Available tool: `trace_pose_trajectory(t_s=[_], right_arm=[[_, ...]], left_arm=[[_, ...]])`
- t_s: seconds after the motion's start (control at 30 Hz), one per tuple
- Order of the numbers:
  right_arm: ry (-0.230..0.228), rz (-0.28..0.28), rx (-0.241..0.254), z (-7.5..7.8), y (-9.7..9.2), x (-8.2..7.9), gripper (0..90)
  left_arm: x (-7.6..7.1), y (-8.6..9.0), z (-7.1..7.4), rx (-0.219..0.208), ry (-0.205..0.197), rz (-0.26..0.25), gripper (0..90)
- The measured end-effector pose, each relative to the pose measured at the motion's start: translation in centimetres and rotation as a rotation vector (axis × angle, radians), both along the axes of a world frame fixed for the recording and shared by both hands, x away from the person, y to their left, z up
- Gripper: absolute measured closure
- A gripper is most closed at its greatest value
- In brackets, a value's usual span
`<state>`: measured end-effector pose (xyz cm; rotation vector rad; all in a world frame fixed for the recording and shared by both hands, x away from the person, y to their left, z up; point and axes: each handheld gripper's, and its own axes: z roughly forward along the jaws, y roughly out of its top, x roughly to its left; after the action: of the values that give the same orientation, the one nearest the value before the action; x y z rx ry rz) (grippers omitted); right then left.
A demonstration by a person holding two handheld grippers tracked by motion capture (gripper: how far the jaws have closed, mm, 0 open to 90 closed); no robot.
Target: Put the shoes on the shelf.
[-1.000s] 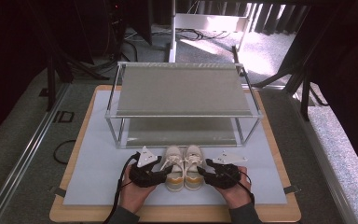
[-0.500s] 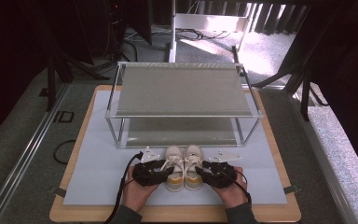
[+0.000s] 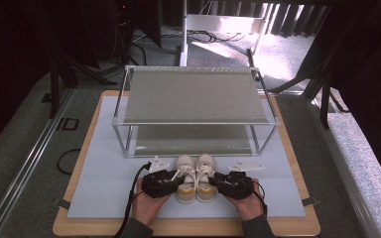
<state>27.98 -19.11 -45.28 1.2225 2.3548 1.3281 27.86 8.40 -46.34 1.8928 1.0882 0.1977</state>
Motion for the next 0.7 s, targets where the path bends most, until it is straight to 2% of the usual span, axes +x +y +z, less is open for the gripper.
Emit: trace_pose_trajectory(t_s=[0.13,0.33,0.53,0.7], right_arm=[[-0.001,0.000,0.031,-0.18,-0.25,-0.19,69.1],[-0.017,-0.002,0.060,-0.01,-0.64,-0.42,69.3],[-0.027,0.000,0.064,0.21,-0.66,-0.49,69.5],[-0.032,0.004,0.072,0.41,-0.55,-0.34,69.5]], left_arm=[[-0.23,0.00,-0.07,-0.024,-0.006,0.007,59.0],[-0.38,-0.40,0.15,-0.024,-0.019,0.012,59.4],[-0.35,-0.47,0.42,-0.021,-0.020,0.017,59.4],[-0.26,-0.31,0.61,-0.038,-0.017,0.032,59.6]])
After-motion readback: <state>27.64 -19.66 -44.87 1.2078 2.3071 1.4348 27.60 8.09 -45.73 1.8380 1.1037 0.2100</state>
